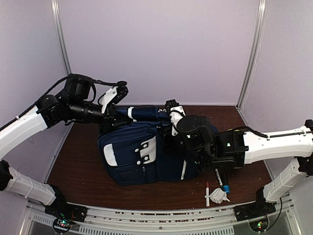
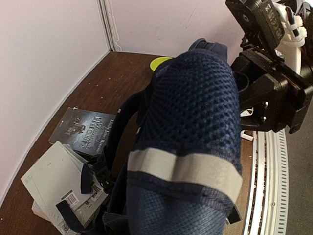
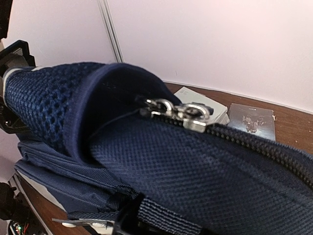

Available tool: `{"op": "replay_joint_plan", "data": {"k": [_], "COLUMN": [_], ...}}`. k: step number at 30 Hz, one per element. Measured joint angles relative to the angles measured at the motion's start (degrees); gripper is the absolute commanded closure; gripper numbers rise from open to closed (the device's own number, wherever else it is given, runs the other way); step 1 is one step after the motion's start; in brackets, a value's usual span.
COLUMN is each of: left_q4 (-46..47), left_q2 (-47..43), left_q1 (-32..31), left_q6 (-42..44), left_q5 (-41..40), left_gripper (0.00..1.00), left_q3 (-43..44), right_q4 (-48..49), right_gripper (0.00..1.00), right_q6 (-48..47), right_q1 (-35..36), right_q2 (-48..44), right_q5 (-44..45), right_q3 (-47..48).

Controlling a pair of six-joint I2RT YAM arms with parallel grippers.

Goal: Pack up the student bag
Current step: Grab the second largest pocket of the student bag.

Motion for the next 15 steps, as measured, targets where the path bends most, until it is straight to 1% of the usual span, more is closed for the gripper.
{"op": "replay_joint_plan", "data": {"k": [7,12,15], "left_q4": [0.0,0.0,0.2], "left_q2": [0.0,0.0,0.1], "left_q1": [0.0,0.0,-0.1], "left_q6": [0.0,-0.5,-0.9], "left_q5": [-0.6,-0.7,-0.7], "left_gripper": [1.00,1.00,1.00], "left_q3": [0.0,0.0,0.0], "right_q4": [-1.8,-4.3,-4.3], "right_gripper": [0.74,0.78,0.80], "right_q6": [-1.2,-1.4,-1.2], "right_q1": [0.0,0.5,0.6], "right_q2": [3.5,4.7,4.8], "right_q5": [3.3,4.7,3.8], "right_q3": [3.1,5.1,5.1]}}
